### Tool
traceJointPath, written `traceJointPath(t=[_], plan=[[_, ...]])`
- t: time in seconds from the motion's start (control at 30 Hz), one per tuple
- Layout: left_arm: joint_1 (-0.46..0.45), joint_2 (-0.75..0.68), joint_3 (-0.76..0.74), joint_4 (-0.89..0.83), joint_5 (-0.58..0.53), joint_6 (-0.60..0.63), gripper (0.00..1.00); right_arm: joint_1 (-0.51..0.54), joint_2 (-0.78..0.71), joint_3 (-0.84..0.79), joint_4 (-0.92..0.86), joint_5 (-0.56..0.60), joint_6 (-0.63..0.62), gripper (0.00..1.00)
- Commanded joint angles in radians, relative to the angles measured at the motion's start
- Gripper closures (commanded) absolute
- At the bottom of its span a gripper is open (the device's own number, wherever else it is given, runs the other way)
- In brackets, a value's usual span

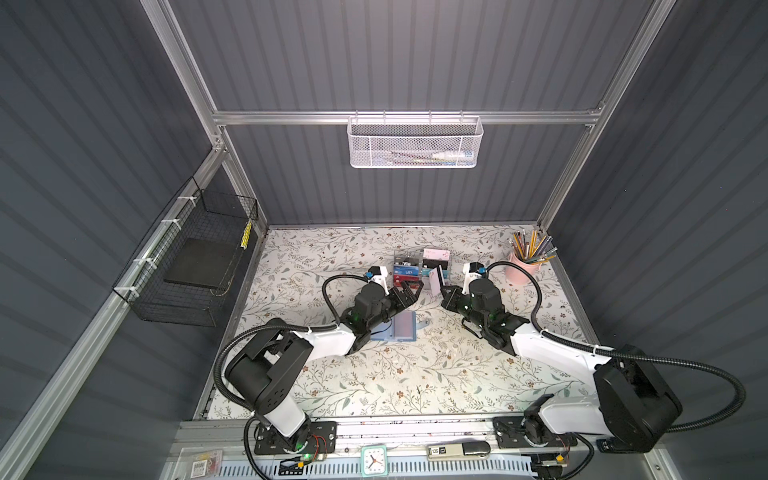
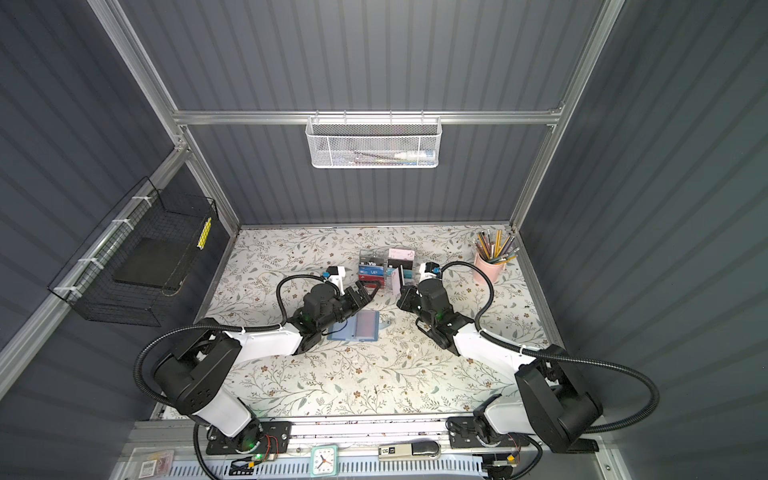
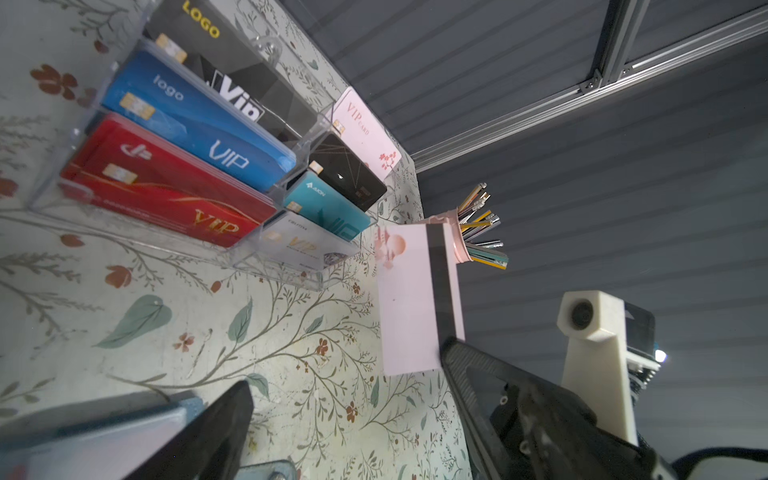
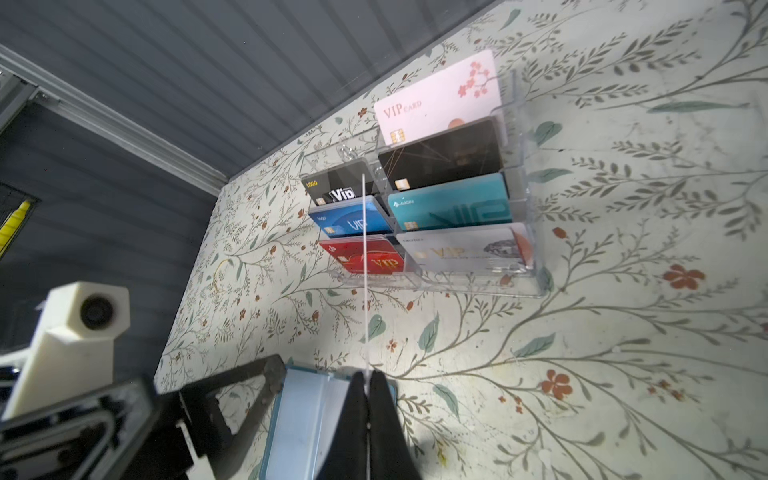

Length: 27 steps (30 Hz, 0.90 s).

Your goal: Take the credit cards out of the card holder

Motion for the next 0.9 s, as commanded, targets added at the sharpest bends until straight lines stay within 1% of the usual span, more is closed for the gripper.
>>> traceJointPath(t=[0.0,0.1,0.23,0.43,0.5,0.7,0.73,0.87], plan=[[-0.018,0.048,0.006,0.077,-0.051,-0.113,0.00,0.018,-0.023,0.033,-0.036,0.148,0.048,1.00],[-0.040,0.062,0.002,0.120,-0.085,-0.154,0.01,0.022,-0.035,0.037,-0.053,0.198,0.088,1.00],[-0.063,0.093,0.019,0.184,-0.115,-0.213,0.04,0.032,-0.038,0.063,-0.100,0.253,0.126,1.00],[-0.107,0.217,0.049,0.395,-0.171,-0.369,0.09,0.044,-0.023,0.094,-0.118,0.259,0.177,1.00],[-0.128,0.241,0.067,0.429,-0.198,-0.395,0.09,0.052,-0.015,0.103,-0.117,0.263,0.188,1.00],[-0.178,0.261,0.098,0.485,-0.301,-0.405,0.11,0.059,-0.013,0.096,-0.085,0.265,0.217,1.00],[-0.184,0.271,0.104,0.500,-0.315,-0.438,0.13,0.058,-0.015,0.093,-0.082,0.264,0.225,1.00],[-0.210,0.324,0.134,0.565,-0.361,-0.472,0.23,0.058,-0.011,0.081,-0.058,0.261,0.246,1.00]])
